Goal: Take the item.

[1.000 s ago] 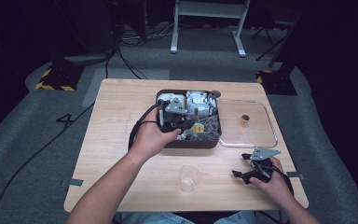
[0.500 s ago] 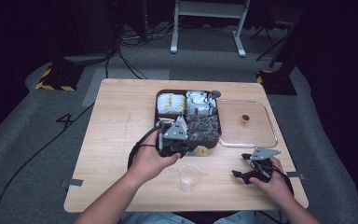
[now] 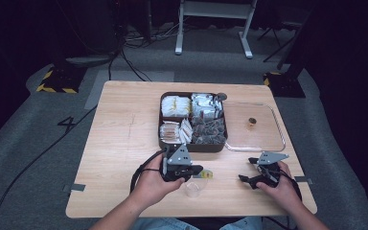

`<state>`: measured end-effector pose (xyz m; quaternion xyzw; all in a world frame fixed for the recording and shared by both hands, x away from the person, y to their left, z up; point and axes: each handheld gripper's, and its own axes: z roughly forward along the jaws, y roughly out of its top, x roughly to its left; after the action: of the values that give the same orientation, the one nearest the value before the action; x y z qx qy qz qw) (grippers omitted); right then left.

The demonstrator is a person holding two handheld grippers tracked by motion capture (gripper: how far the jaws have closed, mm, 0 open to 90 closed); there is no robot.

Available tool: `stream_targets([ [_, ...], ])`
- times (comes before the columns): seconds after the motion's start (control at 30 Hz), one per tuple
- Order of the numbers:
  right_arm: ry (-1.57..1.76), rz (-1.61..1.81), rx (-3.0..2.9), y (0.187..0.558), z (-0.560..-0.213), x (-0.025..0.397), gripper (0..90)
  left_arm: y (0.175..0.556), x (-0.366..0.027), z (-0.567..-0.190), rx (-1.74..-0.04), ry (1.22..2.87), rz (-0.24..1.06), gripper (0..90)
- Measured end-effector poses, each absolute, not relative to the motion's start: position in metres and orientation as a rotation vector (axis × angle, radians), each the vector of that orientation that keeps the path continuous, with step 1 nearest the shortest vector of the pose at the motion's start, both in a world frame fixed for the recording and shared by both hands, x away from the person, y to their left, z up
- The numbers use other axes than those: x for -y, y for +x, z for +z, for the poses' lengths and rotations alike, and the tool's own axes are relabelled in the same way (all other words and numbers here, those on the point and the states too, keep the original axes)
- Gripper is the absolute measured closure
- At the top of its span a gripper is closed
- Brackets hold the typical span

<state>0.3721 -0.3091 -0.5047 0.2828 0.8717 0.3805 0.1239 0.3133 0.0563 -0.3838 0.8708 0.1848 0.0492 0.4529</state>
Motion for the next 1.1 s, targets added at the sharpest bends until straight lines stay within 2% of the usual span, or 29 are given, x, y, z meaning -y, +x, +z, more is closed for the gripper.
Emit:
stream_targets([
  [0.7,0.825,1.109,-2.542,0.372,-0.505,0.309,12.7,0.312,-0.056,-0.401,-0.461,2.166,0.104,89.8],
  [0.73,0.824,1.109,-2.542,0.372,-0.505,0.309,12.8,0.312,-0.056,-0.402,-0.473,2.162,0.097,84.1],
  [0.8,0.824,1.109,-2.542,0.372,-0.505,0.309,12.8,0.311,-0.055,-0.402,-0.481,2.153,0.09,65.5],
  [1.1,0.824,1.109,-2.542,0.372,-0.505,0.309,12.7,0.313,-0.059,-0.402,-0.51,2.111,0.142,47.7],
])
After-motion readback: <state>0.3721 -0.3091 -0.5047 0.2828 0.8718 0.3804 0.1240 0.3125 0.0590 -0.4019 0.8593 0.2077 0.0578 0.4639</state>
